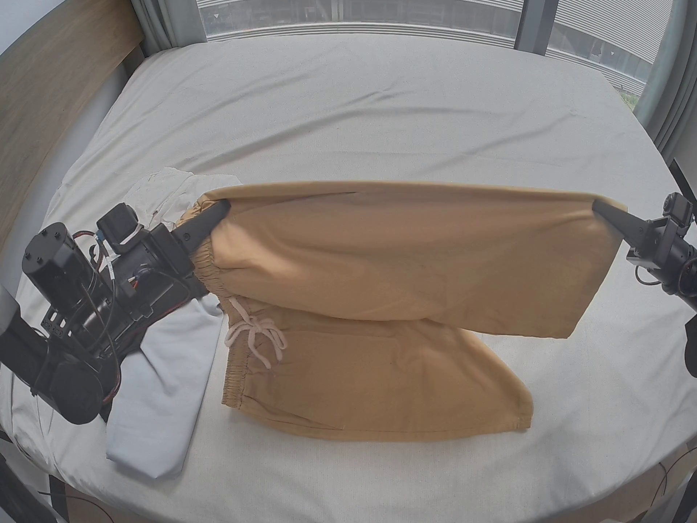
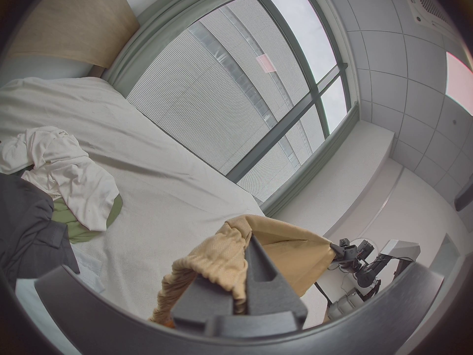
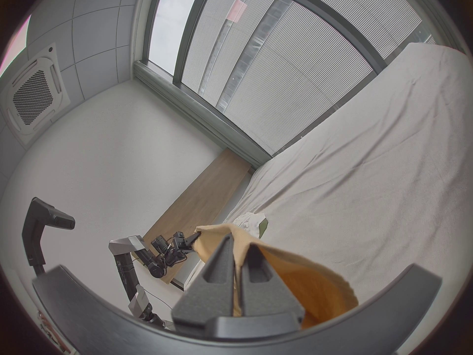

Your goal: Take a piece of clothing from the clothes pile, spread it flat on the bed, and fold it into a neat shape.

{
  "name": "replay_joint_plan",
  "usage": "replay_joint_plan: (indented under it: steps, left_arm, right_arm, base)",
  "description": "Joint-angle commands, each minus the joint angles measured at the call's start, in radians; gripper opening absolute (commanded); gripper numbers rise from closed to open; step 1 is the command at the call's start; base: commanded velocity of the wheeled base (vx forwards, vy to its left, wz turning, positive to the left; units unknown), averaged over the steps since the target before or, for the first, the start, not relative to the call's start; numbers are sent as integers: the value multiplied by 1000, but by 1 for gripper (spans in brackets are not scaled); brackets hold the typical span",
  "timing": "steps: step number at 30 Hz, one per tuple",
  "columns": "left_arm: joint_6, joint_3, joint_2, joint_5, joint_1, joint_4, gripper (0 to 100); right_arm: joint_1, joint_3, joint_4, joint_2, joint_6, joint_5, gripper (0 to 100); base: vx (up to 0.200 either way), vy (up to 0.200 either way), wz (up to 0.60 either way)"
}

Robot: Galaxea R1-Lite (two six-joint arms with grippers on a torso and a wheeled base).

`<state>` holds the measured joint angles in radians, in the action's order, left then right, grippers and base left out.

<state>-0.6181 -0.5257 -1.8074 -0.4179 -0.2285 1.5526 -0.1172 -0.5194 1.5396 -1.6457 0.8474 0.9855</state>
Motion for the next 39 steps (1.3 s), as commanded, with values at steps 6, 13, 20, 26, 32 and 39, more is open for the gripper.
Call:
replay_joint_plan:
  steps: [6, 13, 20, 26, 32, 39]
  left_arm:
    - [54, -42, -62, 4, 14, 0, 0]
    - [51, -68, -84, 2, 14, 0, 0]
    - [52, -120, -142, 4, 15, 0, 0]
    - [51, -212, -225, 28, 9, 0, 0]
    - [47, -304, -302, 60, 5, 0, 0]
    - [38, -395, -352, 59, 9, -2, 0]
  right_arm:
    - [-7, -108, -1, -98, -1, 1, 0]
    - [-2, -139, -1, -170, -10, -1, 0]
    - [13, -174, -1, -213, -14, -1, 0]
    - [24, -240, -1, -273, -13, -1, 0]
    - [22, -303, -1, -325, -11, 1, 0]
    - [18, -373, -1, -398, -8, -2, 0]
  base:
    - [0, 0, 0]
    - [0, 0, 0]
    - [0, 0, 0]
    - [0, 0, 0]
    - [0, 0, 0]
    - [0, 0, 0]
